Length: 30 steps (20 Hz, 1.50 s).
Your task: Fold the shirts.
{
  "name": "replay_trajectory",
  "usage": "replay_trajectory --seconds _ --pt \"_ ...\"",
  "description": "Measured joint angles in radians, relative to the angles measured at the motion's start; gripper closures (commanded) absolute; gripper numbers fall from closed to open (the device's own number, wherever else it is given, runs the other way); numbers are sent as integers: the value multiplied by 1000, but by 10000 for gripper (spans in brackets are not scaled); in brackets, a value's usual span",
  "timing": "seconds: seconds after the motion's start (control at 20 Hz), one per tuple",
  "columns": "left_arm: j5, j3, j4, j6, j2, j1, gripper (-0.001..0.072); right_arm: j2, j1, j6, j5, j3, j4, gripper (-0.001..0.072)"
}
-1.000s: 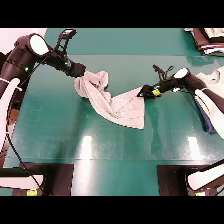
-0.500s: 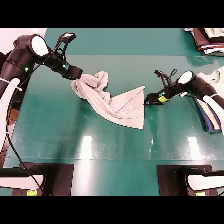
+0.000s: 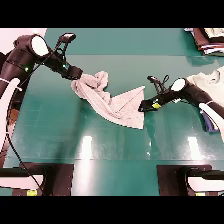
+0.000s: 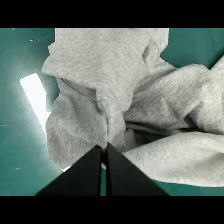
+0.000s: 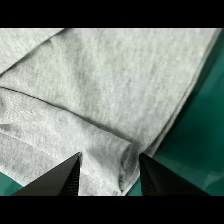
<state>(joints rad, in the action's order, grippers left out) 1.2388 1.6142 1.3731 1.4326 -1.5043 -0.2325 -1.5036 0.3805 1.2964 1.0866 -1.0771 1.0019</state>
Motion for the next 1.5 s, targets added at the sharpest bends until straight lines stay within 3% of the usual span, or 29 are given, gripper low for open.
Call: replay_trajectory --seconds 0.15,0.25,0.65,1.2,1.5 --pt "0 0 0 0 0 0 686 1 8 0 0 2 -8 556" --pt "0 0 0 0 0 0 687 1 10 0 6 3 -12 699" --pt "3 0 6 6 77 0 687 99 -9 -21 35 2 -13 700" --pt "-205 22 17 52 678 0 688 561 -200 -17 64 -377 -10 702" --pt "-222 131 -29 79 757 -1 687 670 -350 51 147 -501 -14 702"
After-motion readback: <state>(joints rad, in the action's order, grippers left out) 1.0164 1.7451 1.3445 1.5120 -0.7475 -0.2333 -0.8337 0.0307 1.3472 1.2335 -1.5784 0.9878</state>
